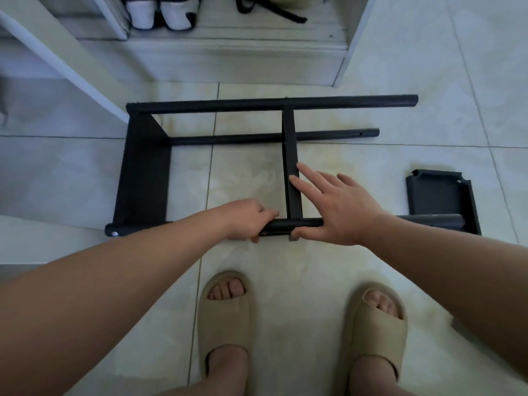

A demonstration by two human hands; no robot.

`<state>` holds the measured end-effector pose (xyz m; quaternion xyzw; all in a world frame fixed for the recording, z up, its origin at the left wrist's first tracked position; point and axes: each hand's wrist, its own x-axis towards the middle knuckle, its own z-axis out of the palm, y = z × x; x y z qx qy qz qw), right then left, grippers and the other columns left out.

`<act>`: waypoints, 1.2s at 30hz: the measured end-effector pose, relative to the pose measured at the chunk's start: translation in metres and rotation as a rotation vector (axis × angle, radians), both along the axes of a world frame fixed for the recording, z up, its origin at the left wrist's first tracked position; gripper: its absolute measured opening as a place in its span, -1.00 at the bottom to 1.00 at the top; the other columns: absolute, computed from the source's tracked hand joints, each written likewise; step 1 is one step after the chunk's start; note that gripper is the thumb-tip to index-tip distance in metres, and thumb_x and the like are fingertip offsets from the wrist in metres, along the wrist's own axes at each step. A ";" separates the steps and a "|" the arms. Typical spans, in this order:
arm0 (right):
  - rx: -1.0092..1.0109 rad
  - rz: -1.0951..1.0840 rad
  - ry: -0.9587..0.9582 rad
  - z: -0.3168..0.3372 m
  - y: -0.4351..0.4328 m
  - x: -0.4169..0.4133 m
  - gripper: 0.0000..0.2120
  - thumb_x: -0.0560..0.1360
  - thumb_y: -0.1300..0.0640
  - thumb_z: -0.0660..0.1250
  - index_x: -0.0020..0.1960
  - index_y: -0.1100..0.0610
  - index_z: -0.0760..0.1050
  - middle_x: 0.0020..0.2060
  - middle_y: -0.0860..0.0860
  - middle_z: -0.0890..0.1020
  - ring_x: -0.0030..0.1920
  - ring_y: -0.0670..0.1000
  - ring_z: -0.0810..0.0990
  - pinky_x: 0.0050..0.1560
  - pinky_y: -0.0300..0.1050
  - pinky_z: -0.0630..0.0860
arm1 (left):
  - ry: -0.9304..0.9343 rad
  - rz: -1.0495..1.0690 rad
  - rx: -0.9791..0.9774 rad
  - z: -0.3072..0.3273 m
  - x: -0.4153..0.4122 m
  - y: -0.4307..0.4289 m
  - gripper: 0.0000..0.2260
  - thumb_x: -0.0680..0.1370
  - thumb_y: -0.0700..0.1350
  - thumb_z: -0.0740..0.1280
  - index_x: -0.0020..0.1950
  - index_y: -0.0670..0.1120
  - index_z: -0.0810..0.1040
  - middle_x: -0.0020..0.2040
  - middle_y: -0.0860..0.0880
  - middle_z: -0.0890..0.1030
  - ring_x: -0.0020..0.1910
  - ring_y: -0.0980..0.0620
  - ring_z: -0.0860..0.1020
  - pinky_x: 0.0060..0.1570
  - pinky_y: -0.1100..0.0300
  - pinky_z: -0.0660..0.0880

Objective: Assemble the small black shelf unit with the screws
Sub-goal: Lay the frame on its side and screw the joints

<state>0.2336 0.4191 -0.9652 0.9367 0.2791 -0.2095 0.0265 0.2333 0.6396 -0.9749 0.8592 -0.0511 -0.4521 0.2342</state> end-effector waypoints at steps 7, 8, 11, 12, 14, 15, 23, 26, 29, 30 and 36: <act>-0.125 -0.096 0.242 0.054 -0.025 -0.012 -0.36 0.62 -0.05 0.26 0.60 -0.10 0.03 0.32 0.01 0.52 0.26 0.12 0.54 0.17 0.04 0.49 | -0.130 -0.157 0.149 0.064 -0.005 -0.010 -0.87 0.55 -0.01 0.42 0.02 -0.02 0.56 -0.11 -0.02 0.59 -0.15 0.01 0.54 -0.28 0.18 0.37; -0.121 -0.111 0.178 0.063 -0.028 -0.013 -0.45 0.62 0.04 0.23 0.56 -0.08 0.13 0.28 0.00 0.54 0.23 0.11 0.55 0.17 0.03 0.47 | -0.172 -0.150 0.151 0.074 -0.005 -0.013 -0.90 0.55 -0.04 0.41 0.00 -0.01 0.55 -0.11 -0.02 0.59 -0.14 0.00 0.55 -0.27 0.18 0.37; -0.078 -0.172 -0.038 0.091 -0.035 -0.014 -0.60 0.58 0.25 0.17 0.38 -0.03 0.34 0.14 -0.04 0.56 0.14 0.09 0.54 0.17 -0.01 0.41 | -0.292 -0.087 0.163 0.104 -0.004 -0.025 -0.92 0.56 -0.06 0.40 -0.02 -0.01 0.53 -0.08 -0.04 0.59 -0.07 -0.05 0.57 -0.18 0.13 0.42; -0.058 -0.188 -0.091 0.100 -0.037 -0.015 -0.58 0.57 0.27 0.17 0.37 -0.03 0.36 0.13 -0.04 0.55 0.14 0.08 0.53 0.18 -0.01 0.39 | -0.320 -0.059 0.167 0.113 -0.004 -0.029 -0.92 0.57 -0.06 0.39 0.02 -0.02 0.54 -0.05 -0.05 0.59 -0.04 -0.06 0.57 -0.12 0.11 0.46; -0.032 -0.202 -0.174 0.114 -0.043 -0.019 -0.56 0.56 0.28 0.19 0.39 -0.03 0.34 0.13 -0.03 0.53 0.15 0.09 0.51 0.20 0.00 0.38 | -0.361 -0.013 0.197 0.129 -0.005 -0.037 -0.89 0.58 -0.06 0.36 0.10 0.00 0.55 -0.01 -0.04 0.58 0.00 -0.08 0.57 -0.01 0.07 0.52; -0.024 -0.207 -0.202 0.119 -0.046 -0.022 -0.55 0.56 0.28 0.19 0.40 -0.03 0.33 0.14 -0.02 0.53 0.15 0.09 0.50 0.20 0.00 0.37 | -0.380 0.003 0.222 0.135 -0.006 -0.041 -0.88 0.58 -0.07 0.33 0.11 0.03 0.55 0.00 -0.02 0.58 0.02 -0.08 0.56 -0.01 0.07 0.50; 0.045 -0.282 -0.356 0.131 -0.057 -0.040 -0.48 0.57 0.24 0.24 0.47 -0.07 0.23 0.24 -0.04 0.48 0.25 0.09 0.45 0.39 0.06 0.26 | -0.632 0.153 0.348 0.153 -0.027 -0.057 -0.81 0.53 -0.15 0.21 0.07 0.08 0.49 -0.05 0.07 0.51 0.06 -0.07 0.45 0.12 -0.04 0.27; 0.058 -0.290 -0.372 0.124 -0.054 -0.037 -0.52 0.60 0.22 0.22 0.46 -0.07 0.23 0.25 -0.03 0.48 0.26 0.10 0.44 0.44 0.10 0.22 | -0.622 0.156 0.411 0.150 -0.025 -0.054 -0.83 0.56 -0.14 0.23 0.05 0.11 0.50 -0.02 0.05 0.43 0.12 -0.10 0.38 0.17 -0.17 0.27; 0.076 -0.311 -0.391 0.115 -0.049 -0.027 -0.48 0.59 0.24 0.21 0.49 -0.07 0.21 0.28 -0.02 0.47 0.30 0.12 0.42 0.50 0.17 0.14 | -0.637 0.168 0.421 0.144 -0.014 -0.047 -0.88 0.58 -0.11 0.23 0.04 0.11 0.48 0.02 0.04 0.41 0.20 -0.12 0.37 0.22 -0.25 0.26; 0.084 -0.329 -0.392 0.111 -0.047 -0.022 -0.45 0.57 0.26 0.21 0.50 -0.07 0.21 0.29 -0.01 0.47 0.32 0.13 0.40 0.52 0.20 0.10 | -0.651 0.169 0.408 0.141 -0.009 -0.045 -0.89 0.60 -0.10 0.23 0.04 0.11 0.48 0.02 0.04 0.41 0.20 -0.12 0.37 0.23 -0.26 0.25; 0.104 -0.410 -0.391 0.088 -0.041 0.007 -0.40 0.61 0.25 0.21 0.57 -0.03 0.12 0.47 0.03 0.32 0.54 0.14 0.16 0.48 0.48 -0.09 | -0.760 0.138 0.388 0.120 0.026 -0.040 -0.92 0.64 -0.06 0.23 0.11 0.11 0.44 0.14 0.01 0.47 0.25 -0.12 0.37 0.32 -0.31 0.16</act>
